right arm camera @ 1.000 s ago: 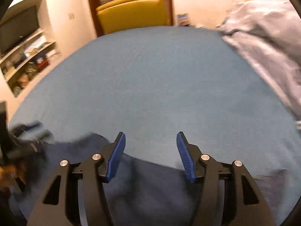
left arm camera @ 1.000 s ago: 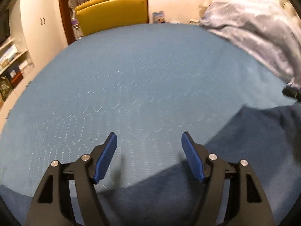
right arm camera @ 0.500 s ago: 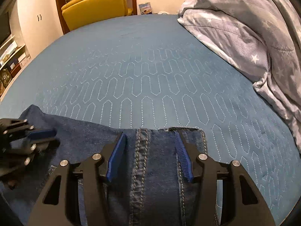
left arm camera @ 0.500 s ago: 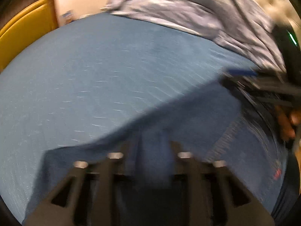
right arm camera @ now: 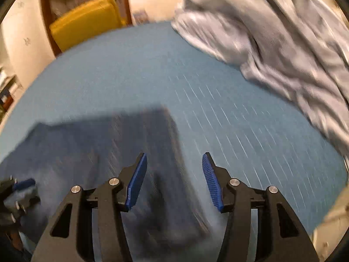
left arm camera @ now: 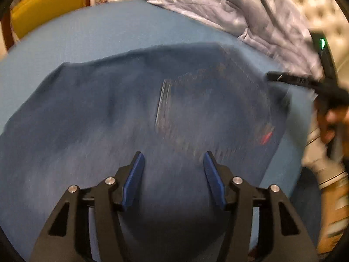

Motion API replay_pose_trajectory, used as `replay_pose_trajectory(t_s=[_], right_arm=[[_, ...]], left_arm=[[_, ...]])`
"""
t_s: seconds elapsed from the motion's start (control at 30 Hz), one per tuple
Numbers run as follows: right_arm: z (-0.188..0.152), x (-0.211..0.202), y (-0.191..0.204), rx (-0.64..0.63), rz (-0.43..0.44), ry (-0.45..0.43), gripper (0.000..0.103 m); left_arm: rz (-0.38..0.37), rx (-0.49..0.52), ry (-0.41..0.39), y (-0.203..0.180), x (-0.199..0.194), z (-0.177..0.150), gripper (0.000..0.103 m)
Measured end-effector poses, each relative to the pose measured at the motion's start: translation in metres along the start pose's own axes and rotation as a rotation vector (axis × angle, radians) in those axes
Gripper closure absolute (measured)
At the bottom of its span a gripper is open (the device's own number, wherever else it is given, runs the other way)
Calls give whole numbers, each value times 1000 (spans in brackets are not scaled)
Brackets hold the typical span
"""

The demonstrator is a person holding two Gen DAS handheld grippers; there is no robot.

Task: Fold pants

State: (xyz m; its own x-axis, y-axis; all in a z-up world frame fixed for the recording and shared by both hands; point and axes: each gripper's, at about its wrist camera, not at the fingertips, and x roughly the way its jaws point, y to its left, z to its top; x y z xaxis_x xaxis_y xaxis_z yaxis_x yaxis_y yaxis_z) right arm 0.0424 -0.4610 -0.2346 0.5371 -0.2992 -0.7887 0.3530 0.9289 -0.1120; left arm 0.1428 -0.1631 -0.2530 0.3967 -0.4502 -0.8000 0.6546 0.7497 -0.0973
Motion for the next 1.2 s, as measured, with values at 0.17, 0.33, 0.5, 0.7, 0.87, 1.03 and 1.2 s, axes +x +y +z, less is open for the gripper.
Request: replay_pose_trajectory(t_s=[0.17, 0.33, 0.5, 0.7, 0.87, 1.03, 1.2], right_arm=[[-24, -26, -42, 168, -21, 6, 53], [-39, -32, -37, 273, 181, 69, 52], [-46, -42, -33, 316, 165, 49, 52], [-51, -32, -28, 312, 188, 77, 93], [-42, -34, -29, 265, 101, 55, 103], [-41, -41, -38, 264, 37, 38, 103], [-34, -70, -17, 164, 23, -84, 101]], left_arm=[[49, -53, -100, 6, -59, -43, 45], [122, 27, -114, -6, -78, -84, 45], [194, 139, -127, -20, -85, -99, 50], [165, 124, -86, -16, -66, -91, 83], [174, 179, -83, -27, -71, -95, 102], [179, 187, -83, -30, -69, -94, 102], [138, 118, -86, -18, -68, -95, 87]])
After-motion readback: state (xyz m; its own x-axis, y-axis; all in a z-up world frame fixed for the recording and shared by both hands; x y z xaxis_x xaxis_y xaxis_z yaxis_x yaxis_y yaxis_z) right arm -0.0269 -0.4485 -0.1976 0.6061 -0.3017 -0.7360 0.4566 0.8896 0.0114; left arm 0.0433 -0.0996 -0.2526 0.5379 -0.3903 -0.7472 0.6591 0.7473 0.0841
